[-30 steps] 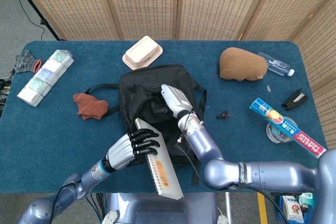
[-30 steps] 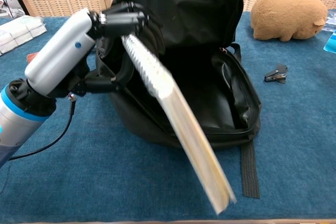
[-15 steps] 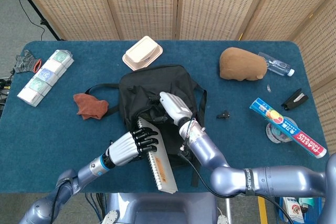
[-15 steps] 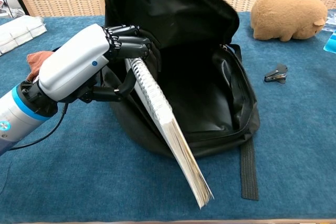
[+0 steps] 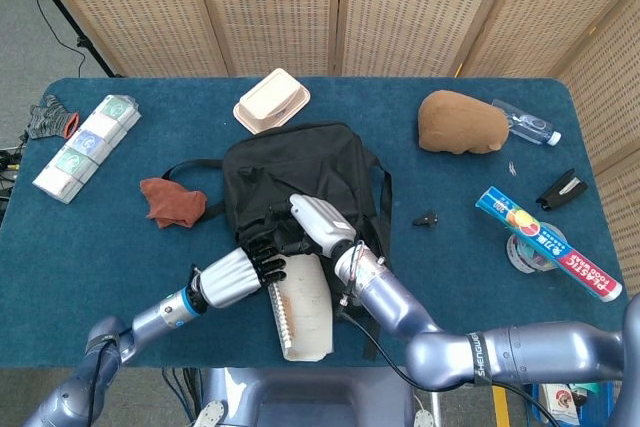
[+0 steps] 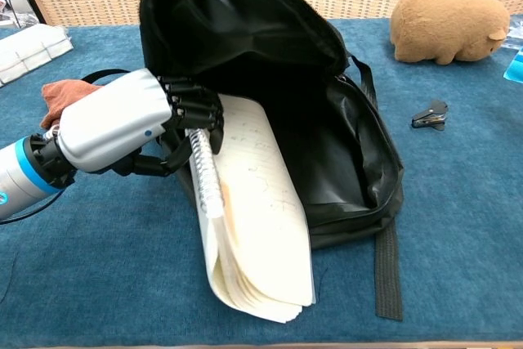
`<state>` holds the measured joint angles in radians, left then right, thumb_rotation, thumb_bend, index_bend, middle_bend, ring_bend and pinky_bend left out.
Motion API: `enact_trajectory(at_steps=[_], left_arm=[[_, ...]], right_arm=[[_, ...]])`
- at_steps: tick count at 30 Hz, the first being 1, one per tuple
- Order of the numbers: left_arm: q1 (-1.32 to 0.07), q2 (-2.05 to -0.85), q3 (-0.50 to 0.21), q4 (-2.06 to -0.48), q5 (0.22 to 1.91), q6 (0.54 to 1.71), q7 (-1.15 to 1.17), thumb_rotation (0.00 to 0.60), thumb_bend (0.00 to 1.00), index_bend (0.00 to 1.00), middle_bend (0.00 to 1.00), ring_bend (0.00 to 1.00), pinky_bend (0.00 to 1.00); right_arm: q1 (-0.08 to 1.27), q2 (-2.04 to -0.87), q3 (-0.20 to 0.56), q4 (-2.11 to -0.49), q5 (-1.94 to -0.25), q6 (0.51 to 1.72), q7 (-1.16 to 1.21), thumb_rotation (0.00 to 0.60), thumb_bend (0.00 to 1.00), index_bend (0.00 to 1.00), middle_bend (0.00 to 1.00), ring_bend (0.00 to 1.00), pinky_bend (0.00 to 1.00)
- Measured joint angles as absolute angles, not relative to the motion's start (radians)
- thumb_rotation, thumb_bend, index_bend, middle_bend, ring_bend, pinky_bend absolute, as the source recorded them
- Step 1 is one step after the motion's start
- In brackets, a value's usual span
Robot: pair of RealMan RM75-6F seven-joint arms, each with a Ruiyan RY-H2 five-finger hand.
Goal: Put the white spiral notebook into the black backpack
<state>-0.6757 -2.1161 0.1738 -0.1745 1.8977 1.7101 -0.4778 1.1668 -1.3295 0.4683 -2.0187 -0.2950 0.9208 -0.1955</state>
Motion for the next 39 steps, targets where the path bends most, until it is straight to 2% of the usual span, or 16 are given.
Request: enact_trajectory(at_steps=[13, 22, 28, 32, 39], left_arm=[[-0.682, -2.105, 0.139, -0.194, 1.824, 1.587, -0.398, 0.6, 0.7, 0.91, 0.55, 0.34, 0.43], [-0.693, -2.068, 0.142, -0.21, 1.805, 1.486, -0.258, 0.6, 0.66, 0.96, 0.61, 0.4, 0.48], [-0.69, -2.086, 0.071, -0.237, 1.722, 1.432, -0.086, 0.6, 0.65, 0.97, 0.63, 0.43, 0.52], [-0.685, -2.117, -0.002, -0.266, 1.649, 1.448, 0.012, 0.6, 0.64, 0.97, 0.63, 0.43, 0.52], [-0.698, -2.163, -0.063, -0.275, 1.583, 1.437, 0.11, 0.6, 0.63, 0.98, 0.63, 0.43, 0.52]], right_arm=[[1.182, -1.313, 0.458, -2.028, -0.28, 0.91, -0.173, 0.6, 0.64, 0.55, 0.5, 0.39, 0.6], [1.194, -1.301, 0.456, -2.039, -0.275, 0.903, -0.159, 0.6, 0.64, 0.55, 0.5, 0.39, 0.6], [1.204, -1.294, 0.449, -2.046, -0.27, 0.904, -0.152, 0.6, 0.64, 0.55, 0.5, 0.39, 0.6], [1.207, -1.291, 0.448, -2.049, -0.269, 0.902, -0.142, 0.6, 0.65, 0.55, 0.5, 0.39, 0.6], [1.211, -1.286, 0.441, -2.057, -0.272, 0.894, -0.126, 0.6, 0.65, 0.55, 0.5, 0.39, 0.6]])
